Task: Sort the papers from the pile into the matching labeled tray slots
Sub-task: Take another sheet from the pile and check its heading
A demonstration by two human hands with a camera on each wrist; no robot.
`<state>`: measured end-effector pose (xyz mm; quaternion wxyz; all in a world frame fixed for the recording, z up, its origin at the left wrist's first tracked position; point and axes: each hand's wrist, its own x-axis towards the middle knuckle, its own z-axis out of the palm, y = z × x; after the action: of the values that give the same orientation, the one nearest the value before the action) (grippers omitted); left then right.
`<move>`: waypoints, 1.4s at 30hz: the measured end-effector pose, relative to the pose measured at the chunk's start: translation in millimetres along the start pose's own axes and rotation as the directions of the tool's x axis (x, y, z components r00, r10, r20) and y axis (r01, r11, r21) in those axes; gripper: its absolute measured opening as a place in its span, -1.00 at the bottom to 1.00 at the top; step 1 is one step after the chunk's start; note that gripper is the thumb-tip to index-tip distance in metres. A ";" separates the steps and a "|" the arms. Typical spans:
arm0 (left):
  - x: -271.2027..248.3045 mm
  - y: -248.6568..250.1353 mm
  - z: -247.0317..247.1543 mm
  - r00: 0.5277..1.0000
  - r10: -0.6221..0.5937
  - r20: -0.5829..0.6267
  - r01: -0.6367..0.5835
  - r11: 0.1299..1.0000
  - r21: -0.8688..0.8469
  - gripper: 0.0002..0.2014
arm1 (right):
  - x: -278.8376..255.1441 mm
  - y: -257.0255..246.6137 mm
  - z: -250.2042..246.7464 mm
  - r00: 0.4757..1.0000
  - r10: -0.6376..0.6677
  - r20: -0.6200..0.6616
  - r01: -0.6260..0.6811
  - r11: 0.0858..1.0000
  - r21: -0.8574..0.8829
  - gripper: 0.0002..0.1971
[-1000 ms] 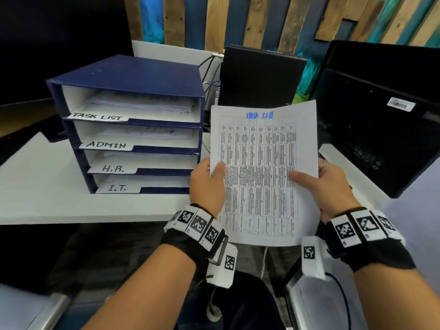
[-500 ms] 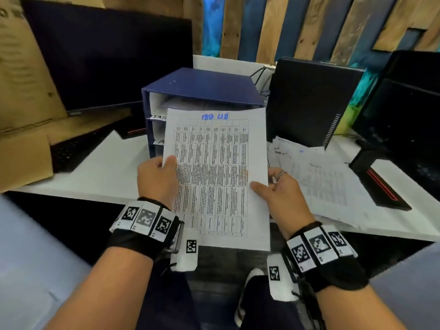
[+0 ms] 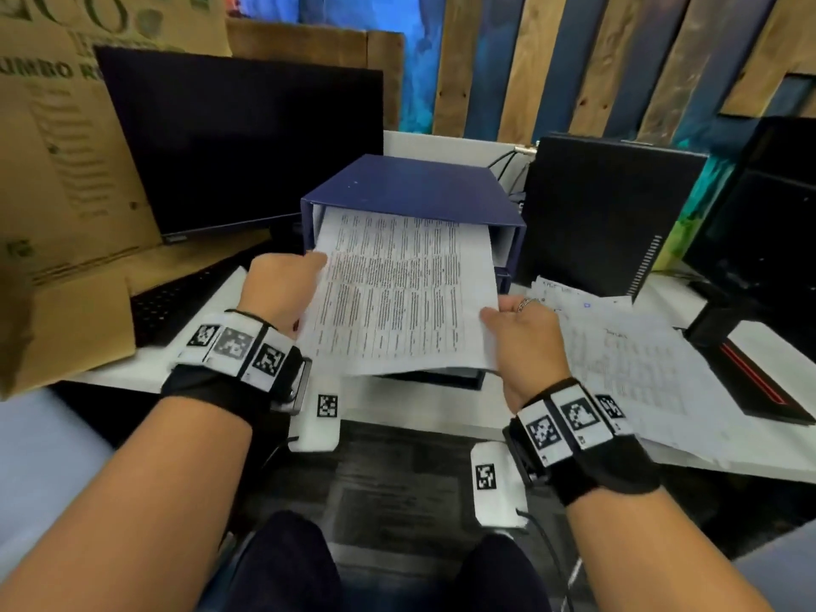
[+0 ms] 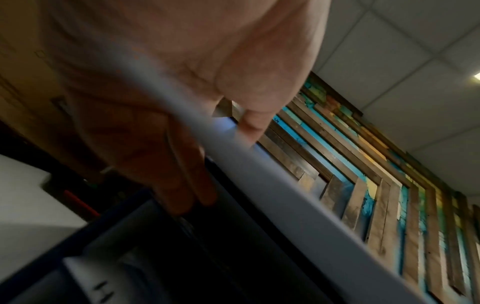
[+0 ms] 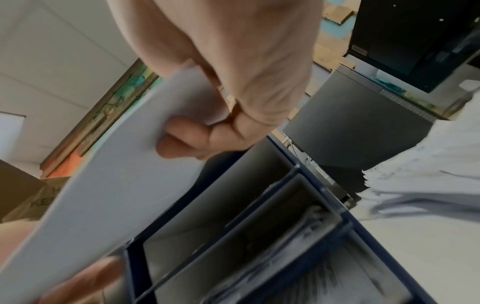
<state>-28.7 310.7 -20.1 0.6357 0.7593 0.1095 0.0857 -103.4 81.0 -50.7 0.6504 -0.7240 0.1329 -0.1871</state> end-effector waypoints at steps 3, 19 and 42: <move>-15.1 -8.1 -7.3 0.973 -0.121 0.196 0.128 0.992 -0.022 -0.80 | 25.5 -20.0 6.8 0.993 -0.061 -0.098 0.056 0.997 -0.052 -0.82; 37.1 21.3 49.2 0.995 0.060 0.078 -0.024 0.917 -0.399 -0.78 | 58.8 -33.9 26.6 0.975 -0.202 -0.093 0.186 0.971 -0.153 -0.82; 4.9 17.6 104.4 0.681 0.622 0.386 -0.647 0.263 0.716 -0.69 | 41.1 -32.6 -14.2 0.933 -0.356 -0.048 0.328 0.898 -0.292 -0.78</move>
<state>5.2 210.2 -21.3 0.1254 0.9389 -0.1854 0.2615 -74.6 54.3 -13.2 0.4911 -0.8103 0.0612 -0.3139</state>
